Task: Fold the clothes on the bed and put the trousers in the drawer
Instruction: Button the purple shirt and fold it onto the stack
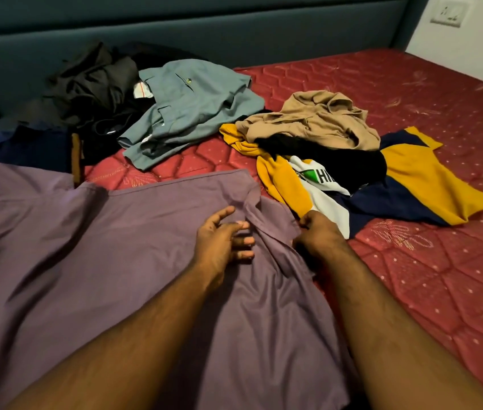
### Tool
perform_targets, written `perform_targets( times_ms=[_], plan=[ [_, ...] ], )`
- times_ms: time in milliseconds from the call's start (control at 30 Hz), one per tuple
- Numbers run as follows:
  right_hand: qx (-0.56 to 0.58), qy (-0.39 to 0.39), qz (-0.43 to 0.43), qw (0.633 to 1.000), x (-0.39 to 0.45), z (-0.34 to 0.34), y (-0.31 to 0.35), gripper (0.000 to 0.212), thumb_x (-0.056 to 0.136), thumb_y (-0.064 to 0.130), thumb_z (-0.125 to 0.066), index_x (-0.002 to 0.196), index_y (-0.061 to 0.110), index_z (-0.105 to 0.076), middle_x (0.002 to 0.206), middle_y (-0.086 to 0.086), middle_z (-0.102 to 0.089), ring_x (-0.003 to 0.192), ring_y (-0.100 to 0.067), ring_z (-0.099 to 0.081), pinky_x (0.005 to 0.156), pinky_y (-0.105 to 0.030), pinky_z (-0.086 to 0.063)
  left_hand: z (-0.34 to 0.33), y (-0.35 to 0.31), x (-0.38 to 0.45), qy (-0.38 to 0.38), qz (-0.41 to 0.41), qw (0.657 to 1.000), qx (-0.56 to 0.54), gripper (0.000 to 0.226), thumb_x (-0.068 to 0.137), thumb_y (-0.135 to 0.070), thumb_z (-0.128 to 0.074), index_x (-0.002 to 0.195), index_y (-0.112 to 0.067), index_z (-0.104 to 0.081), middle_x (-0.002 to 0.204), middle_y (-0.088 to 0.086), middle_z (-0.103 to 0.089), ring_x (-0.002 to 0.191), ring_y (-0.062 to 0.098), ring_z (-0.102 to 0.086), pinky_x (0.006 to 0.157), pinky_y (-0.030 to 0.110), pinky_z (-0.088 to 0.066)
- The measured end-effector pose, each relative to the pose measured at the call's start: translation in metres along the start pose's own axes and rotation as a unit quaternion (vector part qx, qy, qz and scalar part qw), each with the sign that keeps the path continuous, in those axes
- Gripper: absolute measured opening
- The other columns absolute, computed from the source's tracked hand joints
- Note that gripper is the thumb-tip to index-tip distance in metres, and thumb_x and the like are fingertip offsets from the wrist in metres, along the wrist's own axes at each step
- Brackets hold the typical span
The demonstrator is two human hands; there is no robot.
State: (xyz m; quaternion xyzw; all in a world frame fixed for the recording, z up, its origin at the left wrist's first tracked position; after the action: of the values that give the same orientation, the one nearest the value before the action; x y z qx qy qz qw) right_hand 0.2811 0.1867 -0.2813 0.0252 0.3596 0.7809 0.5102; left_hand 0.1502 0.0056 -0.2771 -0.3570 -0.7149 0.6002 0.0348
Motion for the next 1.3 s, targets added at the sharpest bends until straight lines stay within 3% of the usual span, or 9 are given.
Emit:
perform_targets(
  times_ms=[100, 167, 300, 367, 667, 800, 933, 1133, 1300],
  plan=[
    [0.047, -0.014, -0.002, 0.999, 0.008, 0.002, 0.002, 0.034, 0.07, 0.005, -0.079, 0.095, 0.022, -0.064, 0.101, -0.004, -0.064, 0.094, -0.026, -0.061, 0.082, -0.033, -0.053, 0.007, -0.006, -0.003, -0.014, -0.171, 0.968, 0.185, 0.036, 0.093, 0.005, -0.051, 0.125, -0.011, -0.06, 0.098, 0.009, -0.069, 0.09, 0.024, -0.069, 0.078, 0.039, -0.06],
    [0.07, -0.068, 0.036, 0.995, 0.011, 0.01, 0.008, 0.028, 0.073, 0.001, -0.073, 0.086, 0.024, -0.064, 0.095, -0.002, -0.066, 0.091, -0.026, -0.063, 0.079, -0.032, -0.052, -0.003, -0.013, -0.011, 0.011, -0.294, 0.887, 0.356, 0.037, 0.094, -0.011, -0.051, 0.13, -0.014, -0.06, 0.121, 0.006, -0.066, 0.115, 0.02, -0.061, 0.102, 0.042, -0.049],
    [-0.024, -0.066, 0.05, 0.996, 0.014, 0.007, 0.008, 0.033, 0.08, 0.0, -0.054, 0.092, 0.03, -0.063, 0.106, -0.007, -0.066, 0.095, -0.03, -0.062, 0.081, -0.034, -0.052, -0.021, 0.034, -0.002, 0.116, -0.209, 0.635, 0.734, 0.07, 0.095, -0.064, -0.02, 0.156, -0.03, -0.01, 0.165, -0.001, -0.002, 0.151, 0.025, 0.001, 0.121, 0.05, -0.003],
    [-0.099, -0.046, 0.039, 0.993, 0.015, 0.007, 0.004, 0.033, 0.081, 0.005, -0.055, 0.103, 0.028, -0.063, 0.113, -0.009, -0.063, 0.102, -0.032, -0.06, 0.084, -0.036, -0.051, -0.021, 0.048, -0.002, 0.125, -0.184, 0.586, 0.779, 0.076, 0.093, -0.072, -0.012, 0.155, -0.032, 0.004, 0.163, -0.001, 0.015, 0.15, 0.026, 0.014, 0.119, 0.055, 0.005],
    [-0.13, -0.037, 0.056, 0.989, 0.038, 0.004, 0.032, 0.028, 0.084, 0.016, -0.057, 0.111, 0.021, -0.063, 0.117, -0.012, -0.062, 0.106, -0.032, -0.06, 0.089, -0.037, -0.051, -0.065, 0.061, -0.012, 0.189, -0.181, 0.559, 0.787, 0.08, 0.088, -0.077, -0.022, 0.154, -0.037, -0.004, 0.163, 0.002, 0.015, 0.147, 0.031, 0.022, 0.105, 0.071, 0.018],
    [-0.15, -0.149, 0.113, 0.971, 0.046, 0.042, 0.061, 0.019, 0.087, 0.013, -0.055, 0.101, 0.013, -0.068, 0.108, -0.016, -0.066, 0.102, -0.035, -0.061, 0.08, -0.034, -0.047, -0.105, 0.071, -0.012, 0.196, -0.203, 0.601, 0.748, 0.077, 0.094, -0.067, -0.027, 0.156, -0.028, -0.002, 0.163, 0.001, 0.013, 0.148, 0.028, 0.019, 0.107, 0.068, 0.02],
    [-0.038, -0.09, 0.208, 0.973, 0.061, 0.021, 0.116, 0.012, 0.085, 0.017, -0.062, 0.084, 0.01, -0.073, 0.088, -0.014, -0.07, 0.088, -0.031, -0.064, 0.075, -0.033, -0.048, -0.107, 0.042, 0.001, 0.196, -0.248, 0.646, 0.695, 0.065, 0.098, -0.059, -0.031, 0.154, -0.029, -0.02, 0.163, -0.001, -0.01, 0.151, 0.025, 0.003, 0.11, 0.064, 0.018],
    [-0.123, -0.049, 0.228, 0.965, 0.112, -0.044, 0.157, 0.026, 0.089, 0.02, -0.056, 0.111, 0.012, -0.065, 0.115, -0.016, -0.064, 0.108, -0.035, -0.058, 0.087, -0.036, -0.048, 0.034, -0.061, 0.088, -0.076, -0.258, 0.714, 0.646, 0.042, 0.098, -0.036, -0.035, 0.134, -0.025, -0.054, 0.143, 0.001, -0.051, 0.135, 0.024, -0.042, 0.117, 0.051, -0.02],
    [-0.249, -0.082, 0.269, 0.927, 0.125, -0.072, 0.178, 0.036, 0.094, 0.025, -0.048, 0.129, 0.033, -0.055, 0.133, -0.009, -0.05, 0.124, -0.033, -0.046, 0.101, -0.043, -0.038, 0.163, -0.12, 0.145, -0.167, -0.196, 0.651, 0.714, 0.049, 0.093, -0.047, -0.056, 0.136, -0.025, -0.048, 0.134, 0.01, -0.055, 0.125, 0.034, -0.047, 0.109, 0.055, -0.031]
  ],
)
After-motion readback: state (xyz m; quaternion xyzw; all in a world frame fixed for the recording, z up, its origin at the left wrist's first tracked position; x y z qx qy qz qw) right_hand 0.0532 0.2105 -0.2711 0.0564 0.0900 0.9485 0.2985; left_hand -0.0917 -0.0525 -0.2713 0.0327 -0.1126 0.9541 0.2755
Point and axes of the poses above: each hand's wrist, its own x-axis towards the middle knuckle, its own z-axis out of the back of the hand, y = z × x, the point moved 9 cm from there along x, towards the middle knuckle
